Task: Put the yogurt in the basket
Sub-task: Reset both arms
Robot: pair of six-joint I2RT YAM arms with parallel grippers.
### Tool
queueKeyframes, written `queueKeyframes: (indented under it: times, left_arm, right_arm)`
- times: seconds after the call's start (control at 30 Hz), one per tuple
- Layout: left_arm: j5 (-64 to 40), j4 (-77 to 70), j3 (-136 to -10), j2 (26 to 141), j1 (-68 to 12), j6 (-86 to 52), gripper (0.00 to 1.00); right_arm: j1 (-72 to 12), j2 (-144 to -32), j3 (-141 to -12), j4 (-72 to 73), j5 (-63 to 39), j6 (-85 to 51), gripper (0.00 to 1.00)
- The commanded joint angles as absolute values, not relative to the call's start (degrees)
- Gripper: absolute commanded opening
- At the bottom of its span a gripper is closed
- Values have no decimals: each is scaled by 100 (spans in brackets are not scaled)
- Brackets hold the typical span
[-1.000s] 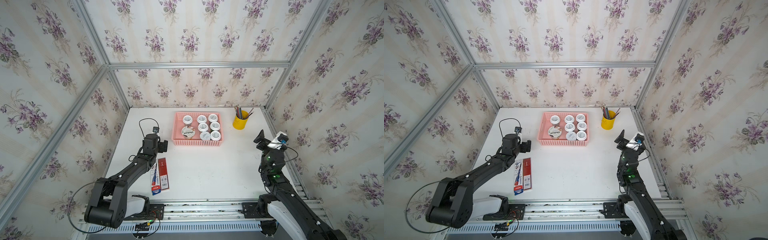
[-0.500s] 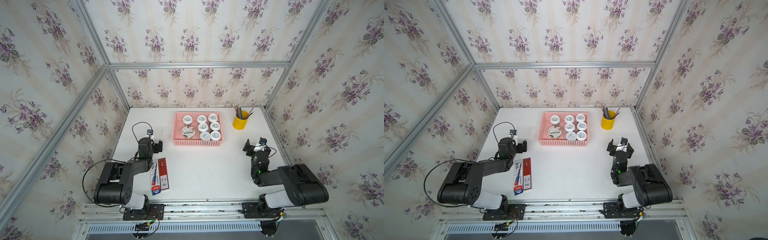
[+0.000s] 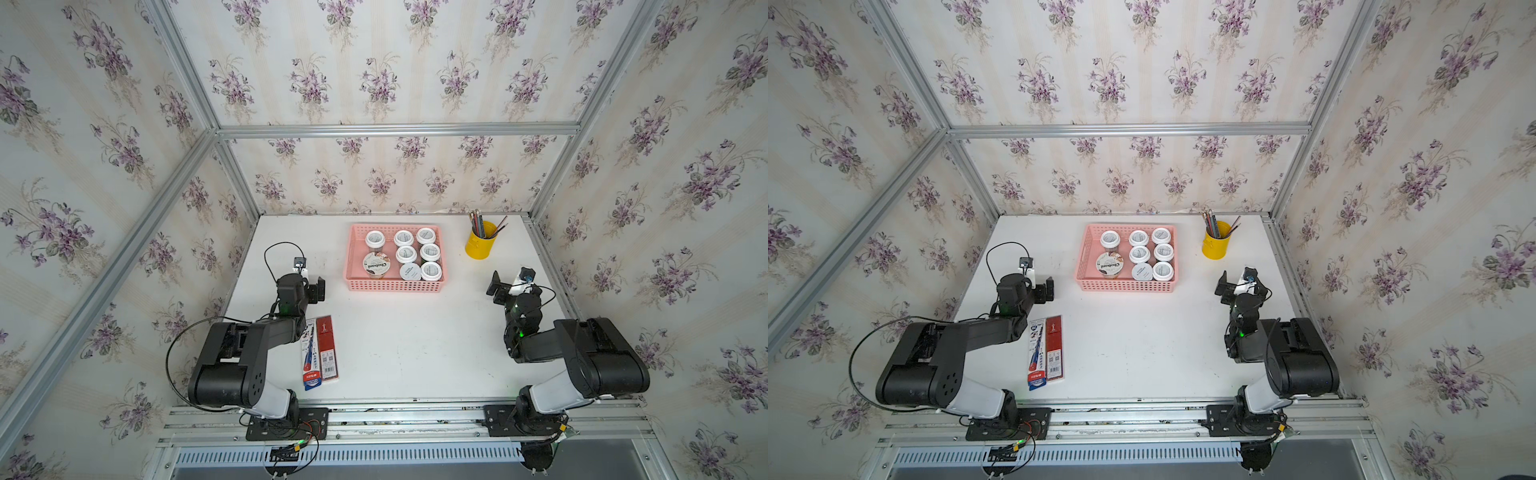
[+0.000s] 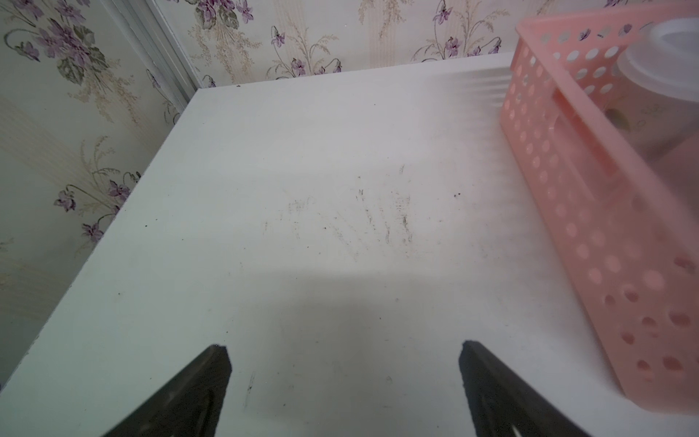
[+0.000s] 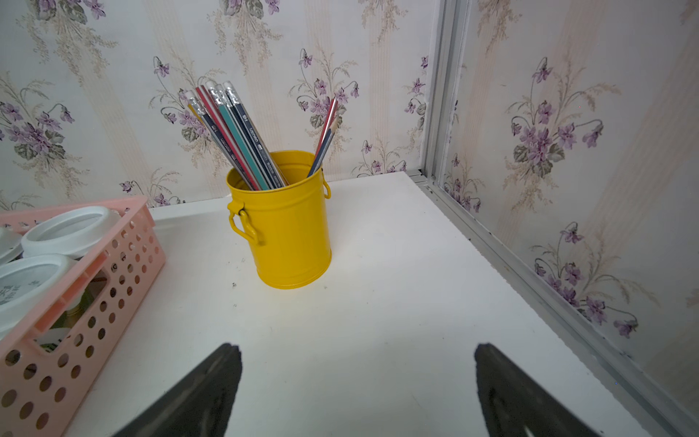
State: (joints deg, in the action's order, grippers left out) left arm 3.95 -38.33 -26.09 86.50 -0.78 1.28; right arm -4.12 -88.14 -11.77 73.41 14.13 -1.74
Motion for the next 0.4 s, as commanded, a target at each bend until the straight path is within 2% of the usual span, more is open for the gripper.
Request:
queueKeyframes:
  times: [0.0, 0.03, 0.13, 0.37]
  left_arm:
    - [396, -3946, -2624, 8649, -79, 97, 99]
    - [396, -3946, -2627, 8650, -79, 97, 99]
    - [396, -3946, -2627, 8650, -79, 105, 99]
    - [383, -3964, -2612, 8640, -81, 114, 99]
  right_arm:
    - [-422, -8819, -1191, 7471, 1365, -210, 100]
    - [-422, -8822, -1199, 7455, 1358, -211, 100]
    - [-292, -8962, -1596, 6812, 359, -10, 100]
    - [-290, -8784, -1317, 7172, 332, 1, 100]
